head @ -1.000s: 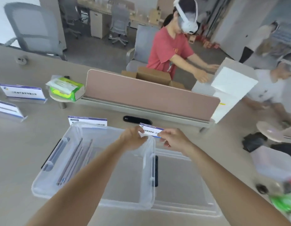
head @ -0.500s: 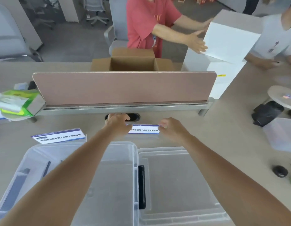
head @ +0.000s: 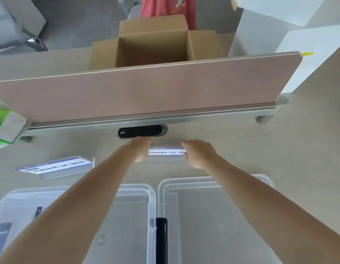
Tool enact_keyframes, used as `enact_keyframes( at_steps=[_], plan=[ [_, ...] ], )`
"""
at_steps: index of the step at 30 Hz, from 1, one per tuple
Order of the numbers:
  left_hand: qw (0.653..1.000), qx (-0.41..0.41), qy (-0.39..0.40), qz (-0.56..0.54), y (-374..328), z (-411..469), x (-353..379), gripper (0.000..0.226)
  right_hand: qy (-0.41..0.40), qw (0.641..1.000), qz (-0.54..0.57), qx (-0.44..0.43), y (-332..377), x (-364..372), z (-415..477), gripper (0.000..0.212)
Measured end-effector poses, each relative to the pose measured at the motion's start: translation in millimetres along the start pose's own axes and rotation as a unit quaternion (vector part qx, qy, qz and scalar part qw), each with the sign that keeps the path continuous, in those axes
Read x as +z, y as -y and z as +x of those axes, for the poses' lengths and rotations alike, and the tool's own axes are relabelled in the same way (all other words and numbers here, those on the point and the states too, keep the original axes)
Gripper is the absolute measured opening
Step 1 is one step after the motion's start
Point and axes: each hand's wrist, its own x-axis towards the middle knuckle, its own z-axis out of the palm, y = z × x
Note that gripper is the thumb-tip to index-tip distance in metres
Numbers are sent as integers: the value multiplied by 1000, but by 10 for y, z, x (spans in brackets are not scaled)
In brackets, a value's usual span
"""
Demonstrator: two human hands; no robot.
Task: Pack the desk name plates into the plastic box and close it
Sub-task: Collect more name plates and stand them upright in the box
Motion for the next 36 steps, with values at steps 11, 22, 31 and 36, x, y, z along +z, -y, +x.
enact_keyframes(
  at_steps=[11,22,31,36],
  plan=[
    [994,13,-80,73,123,-242,-64,60,-51,998,-42,-10,187,-203,-172,14],
    [979,54,-186,70,673,-1399,-445,53,-170,976,-134,3,1063,-901,-979,16],
    [966,183,-68,-173,1271,-2621,-536,90,-256,923,-280,-64,1952,-1299,-1713,30],
    [942,208,-22,-263,1477,-2895,-394,127,-283,892,-325,-139,2273,-1459,-1951,34]
  ],
)
